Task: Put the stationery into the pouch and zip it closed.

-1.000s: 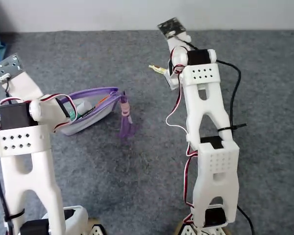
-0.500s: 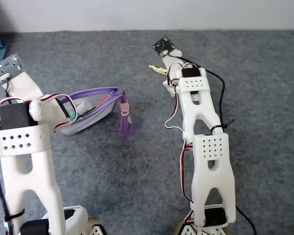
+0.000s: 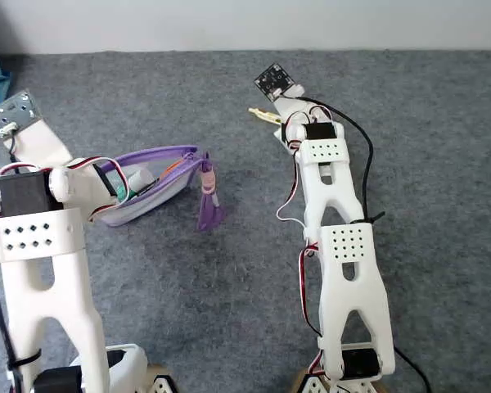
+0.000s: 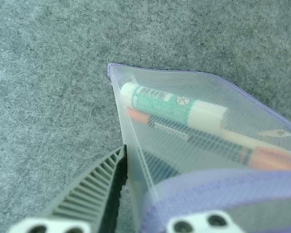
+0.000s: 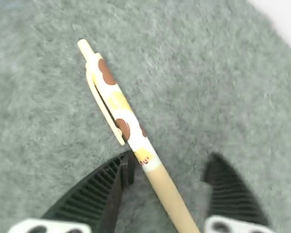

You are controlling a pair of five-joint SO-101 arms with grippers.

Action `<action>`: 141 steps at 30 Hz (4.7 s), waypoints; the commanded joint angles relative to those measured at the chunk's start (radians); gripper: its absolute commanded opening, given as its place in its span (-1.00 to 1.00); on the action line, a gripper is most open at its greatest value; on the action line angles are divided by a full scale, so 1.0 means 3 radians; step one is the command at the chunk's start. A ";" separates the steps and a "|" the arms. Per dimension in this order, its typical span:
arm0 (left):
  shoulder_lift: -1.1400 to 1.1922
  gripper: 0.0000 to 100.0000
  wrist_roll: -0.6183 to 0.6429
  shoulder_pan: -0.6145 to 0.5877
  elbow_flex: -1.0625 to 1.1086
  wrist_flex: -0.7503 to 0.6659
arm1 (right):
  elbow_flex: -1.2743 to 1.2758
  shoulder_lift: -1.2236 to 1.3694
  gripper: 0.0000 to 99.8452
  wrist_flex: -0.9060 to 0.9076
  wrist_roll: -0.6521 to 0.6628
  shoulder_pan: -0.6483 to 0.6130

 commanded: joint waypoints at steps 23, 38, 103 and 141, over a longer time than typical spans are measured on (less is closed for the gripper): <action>0.0092 -0.97 0.0020 -0.0015 -0.0008 0.0005 | -0.1294 -0.0197 -0.98 0.2989 -0.0517 -0.0304; 0.0097 -0.97 0.0015 -0.0015 -0.0003 -0.0061 | -0.1238 -0.0197 -0.52 0.2744 -0.0803 -0.0591; 0.0097 -0.97 0.0020 -0.0015 0.0161 -0.0066 | 0.1253 -0.5066 -0.98 0.1399 -0.3498 -0.1936; 0.0097 -0.97 0.0020 -0.0036 0.0161 -0.0072 | 0.3647 -0.5260 -0.98 -0.0376 -0.3503 -0.2186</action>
